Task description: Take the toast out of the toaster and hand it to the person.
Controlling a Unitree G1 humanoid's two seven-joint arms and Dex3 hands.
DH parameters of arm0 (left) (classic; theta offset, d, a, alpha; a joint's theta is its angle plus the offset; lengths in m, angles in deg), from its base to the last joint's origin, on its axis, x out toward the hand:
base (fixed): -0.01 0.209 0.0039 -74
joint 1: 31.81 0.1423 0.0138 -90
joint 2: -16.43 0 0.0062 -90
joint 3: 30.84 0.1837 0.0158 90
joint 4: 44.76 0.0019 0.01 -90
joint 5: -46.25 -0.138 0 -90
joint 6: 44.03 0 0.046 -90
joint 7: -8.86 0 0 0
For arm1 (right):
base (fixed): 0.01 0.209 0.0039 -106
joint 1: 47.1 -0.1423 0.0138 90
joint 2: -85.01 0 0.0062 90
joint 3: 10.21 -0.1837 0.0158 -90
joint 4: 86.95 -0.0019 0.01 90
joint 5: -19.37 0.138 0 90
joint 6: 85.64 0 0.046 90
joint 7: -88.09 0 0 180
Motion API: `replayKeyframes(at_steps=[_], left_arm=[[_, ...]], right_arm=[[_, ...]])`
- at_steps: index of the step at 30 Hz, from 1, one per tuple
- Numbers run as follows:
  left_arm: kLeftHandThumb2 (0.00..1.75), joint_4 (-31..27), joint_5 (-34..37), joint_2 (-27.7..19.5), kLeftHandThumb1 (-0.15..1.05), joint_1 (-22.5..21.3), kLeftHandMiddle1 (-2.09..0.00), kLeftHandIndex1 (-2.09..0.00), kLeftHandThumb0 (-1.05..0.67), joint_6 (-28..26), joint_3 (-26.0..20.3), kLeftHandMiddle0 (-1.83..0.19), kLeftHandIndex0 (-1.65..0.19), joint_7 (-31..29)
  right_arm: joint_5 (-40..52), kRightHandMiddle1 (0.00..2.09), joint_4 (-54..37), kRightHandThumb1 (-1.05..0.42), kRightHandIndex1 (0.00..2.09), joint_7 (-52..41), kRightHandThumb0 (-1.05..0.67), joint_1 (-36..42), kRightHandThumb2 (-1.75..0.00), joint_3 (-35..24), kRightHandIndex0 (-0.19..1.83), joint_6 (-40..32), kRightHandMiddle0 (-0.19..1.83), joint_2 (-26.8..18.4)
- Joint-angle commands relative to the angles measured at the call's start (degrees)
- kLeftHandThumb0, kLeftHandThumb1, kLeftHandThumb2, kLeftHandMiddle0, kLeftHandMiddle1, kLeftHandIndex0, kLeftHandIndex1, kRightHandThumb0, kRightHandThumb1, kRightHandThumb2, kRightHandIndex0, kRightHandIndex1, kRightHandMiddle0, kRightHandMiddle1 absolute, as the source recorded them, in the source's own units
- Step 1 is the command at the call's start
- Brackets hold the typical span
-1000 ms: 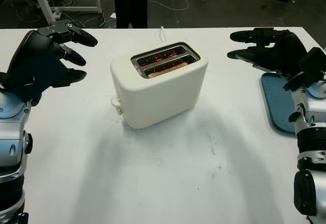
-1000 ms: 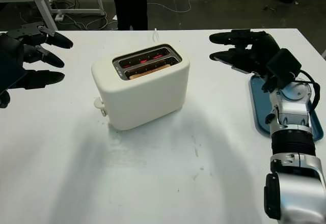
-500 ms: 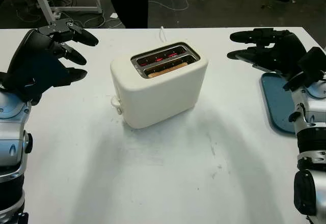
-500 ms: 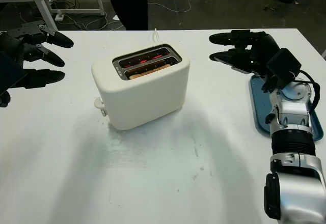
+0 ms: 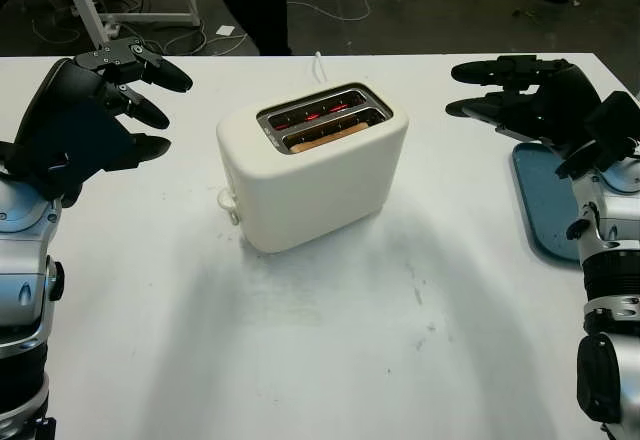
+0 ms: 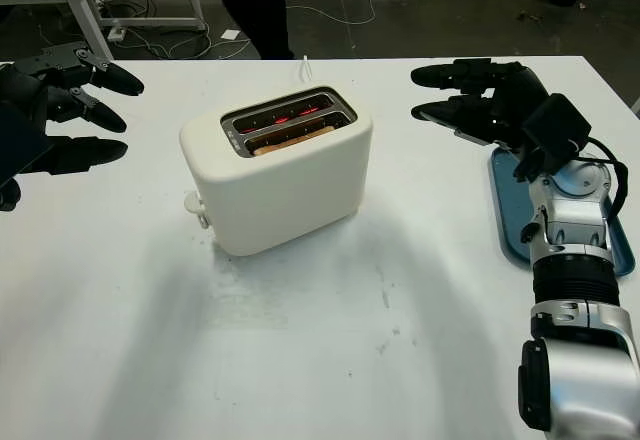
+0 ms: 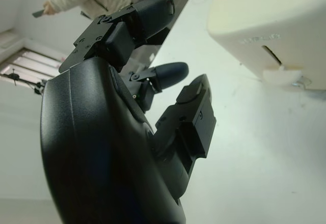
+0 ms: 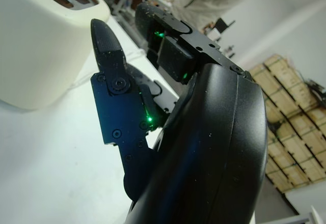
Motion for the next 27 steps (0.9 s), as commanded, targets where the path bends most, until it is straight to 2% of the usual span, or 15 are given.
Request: replayKeyframes(at_steps=[1,9,20,27], left_arm=[[0.13,0.08,0.27,0.11,0.92,-0.15,-1.34,-1.05,0.52,0.53,-0.15,-0.51,-0.48,0.02],[0.15,-1.58,-0.21,0.06,0.92,-0.01,-1.32,-1.04,0.51,-2.08,0.02,-0.48,-0.44,0.33],[0.18,-2.35,-0.43,0.33,0.92,0.2,-1.31,-1.03,0.52,-2.84,0.04,-0.48,-0.45,0.78],[0.17,-1.5,0.41,0.69,0.92,0.49,-1.33,-1.04,0.53,-1.07,-0.66,-0.5,-0.46,0.55]], right_arm=[[-0.05,0.0,0.08,-0.85,0.0,0.19,-0.43,-0.74,0.0,0.09,1.05,0.14,0.93,-0.23],[0.07,0.0,0.35,-0.84,0.01,0.2,-0.45,-0.54,0.0,-0.05,1.06,0.42,0.93,-0.14],[0.31,0.0,-0.5,-0.84,0.01,0.1,-0.45,-0.1,0.0,-0.13,1.07,-0.5,0.94,-0.28],[0.24,0.0,-0.61,-0.84,0.0,0.08,-0.44,-0.15,0.0,0.0,1.07,-0.61,0.93,-0.18]])
